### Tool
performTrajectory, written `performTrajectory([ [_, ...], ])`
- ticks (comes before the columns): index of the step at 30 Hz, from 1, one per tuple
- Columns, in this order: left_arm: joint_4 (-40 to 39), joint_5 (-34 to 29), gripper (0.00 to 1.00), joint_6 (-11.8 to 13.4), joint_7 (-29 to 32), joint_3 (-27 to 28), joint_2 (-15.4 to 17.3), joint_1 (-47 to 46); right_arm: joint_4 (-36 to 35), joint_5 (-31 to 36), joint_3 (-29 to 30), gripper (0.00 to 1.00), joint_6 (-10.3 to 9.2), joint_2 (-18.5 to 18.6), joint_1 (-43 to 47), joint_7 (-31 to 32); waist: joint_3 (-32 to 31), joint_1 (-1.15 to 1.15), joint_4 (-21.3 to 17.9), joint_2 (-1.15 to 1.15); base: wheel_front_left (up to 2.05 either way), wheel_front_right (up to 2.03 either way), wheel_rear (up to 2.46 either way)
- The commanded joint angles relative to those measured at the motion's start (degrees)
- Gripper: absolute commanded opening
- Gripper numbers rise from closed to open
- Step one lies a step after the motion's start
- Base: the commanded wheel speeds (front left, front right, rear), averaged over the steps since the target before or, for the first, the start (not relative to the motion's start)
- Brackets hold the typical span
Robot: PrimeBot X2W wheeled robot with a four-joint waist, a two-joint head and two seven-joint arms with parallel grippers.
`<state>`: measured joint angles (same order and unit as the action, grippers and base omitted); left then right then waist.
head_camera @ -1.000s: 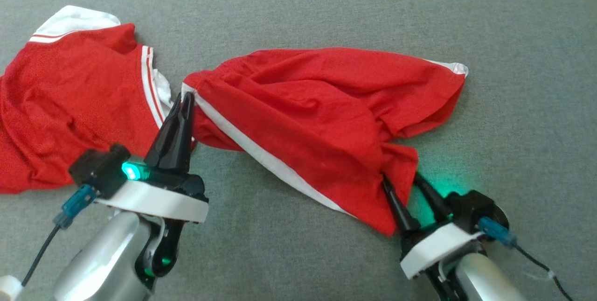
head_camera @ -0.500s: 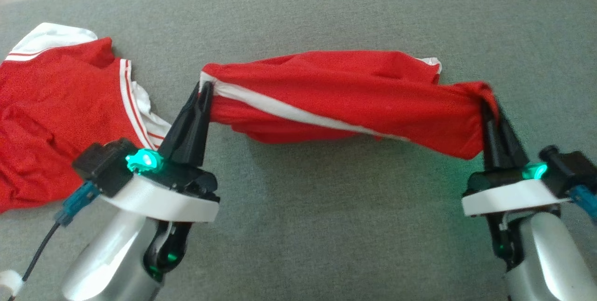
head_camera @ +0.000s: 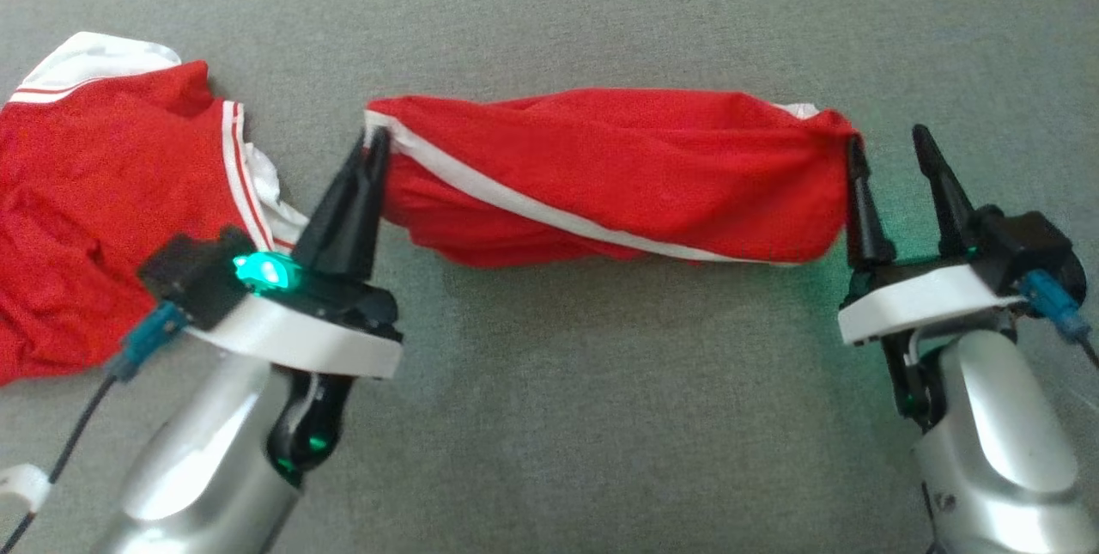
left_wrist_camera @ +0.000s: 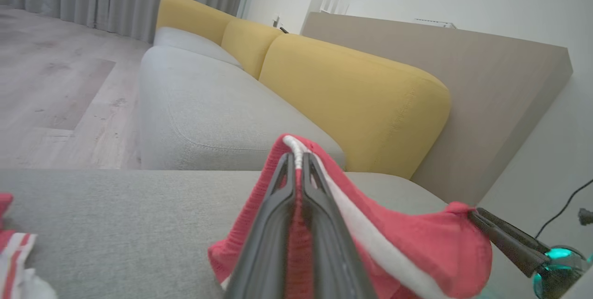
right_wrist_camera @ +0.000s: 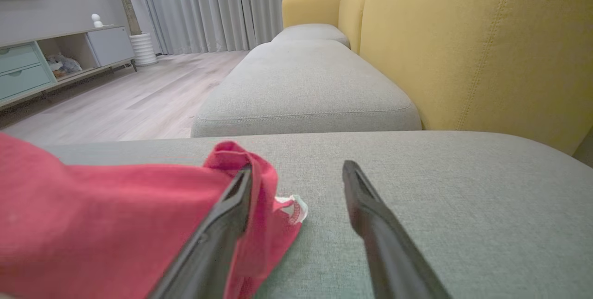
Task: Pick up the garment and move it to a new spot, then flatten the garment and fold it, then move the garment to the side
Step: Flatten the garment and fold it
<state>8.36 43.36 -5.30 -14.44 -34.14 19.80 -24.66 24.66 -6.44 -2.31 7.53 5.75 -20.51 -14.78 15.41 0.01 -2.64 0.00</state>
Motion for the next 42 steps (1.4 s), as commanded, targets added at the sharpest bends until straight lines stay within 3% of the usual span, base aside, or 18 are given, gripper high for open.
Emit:
performTrajectory([
  [1,-1.22,0.19,0.00,-0.40,-0.51,4.00,1.42,-1.95,-2.17,0.64,-0.99,1.00,-0.04,-0.55,1.11,-0.22,0.10,-0.01,-0.09,0.00,0.00,0.00,0.00],
  [6,-1.94,-0.02,0.00,-0.87,-0.54,7.47,1.44,-0.22,-6.13,-0.82,-3.89,1.00,-0.04,-0.63,7.88,-0.22,0.47,-0.01,0.08,0.00,0.00,0.00,0.00],
  [12,-2.36,-0.62,0.00,-1.40,-0.55,10.25,1.70,0.93,-8.42,-6.02,-15.93,1.00,-0.04,3.17,13.51,-0.22,1.17,-0.01,0.18,0.00,0.00,0.00,0.00],
  [15,-2.37,-0.94,0.00,-1.61,-0.55,10.68,1.52,0.95,-6.93,-7.21,-19.73,1.00,-0.04,4.78,12.42,-0.22,1.48,-0.01,0.29,0.00,0.00,0.00,0.00],
  [24,-1.35,-1.74,0.00,-1.99,-0.55,9.72,0.36,-0.03,-0.17,-6.81,-21.61,1.00,-0.04,3.95,6.44,-0.22,1.33,-0.01,1.72,0.00,0.00,0.00,0.00],
  [25,-1.23,-1.78,0.00,-2.02,-0.55,9.64,0.27,-0.15,0.27,-6.63,-21.75,0.85,-0.04,3.93,6.14,-0.22,1.29,-0.01,1.88,0.00,0.00,0.00,0.00],
  [26,-1.13,-1.81,0.00,-2.04,-0.55,9.55,0.19,-0.24,0.64,-6.53,-21.76,0.38,-0.04,3.91,5.96,-0.22,1.27,-0.01,2.02,0.00,0.00,0.00,0.00],
  [27,-1.06,-1.83,0.00,-2.06,-0.55,9.48,0.12,-0.32,0.91,-6.47,-21.71,0.11,-0.04,3.89,5.84,-0.22,1.26,-0.01,2.15,0.00,0.00,0.00,0.00],
  [28,-1.02,-1.83,0.00,-2.07,-0.55,9.44,0.06,-0.36,1.05,-6.43,-21.61,0.00,-0.04,3.87,5.77,-0.22,1.22,-0.01,2.25,0.00,0.00,0.00,0.00],
  [35,-1.39,-2.22,0.00,-2.14,-0.55,10.03,0.18,0.02,-1.99,-5.70,-19.32,0.00,-0.04,4.53,7.59,-0.22,0.14,-0.01,2.21,0.00,0.00,0.00,0.00],
  [42,-7.07,-3.45,0.00,-2.17,-0.48,10.00,3.40,0.00,-16.08,-6.76,-11.05,0.00,-0.04,5.83,10.95,-0.22,-2.69,-0.01,0.61,0.00,0.00,0.00,0.00],
])
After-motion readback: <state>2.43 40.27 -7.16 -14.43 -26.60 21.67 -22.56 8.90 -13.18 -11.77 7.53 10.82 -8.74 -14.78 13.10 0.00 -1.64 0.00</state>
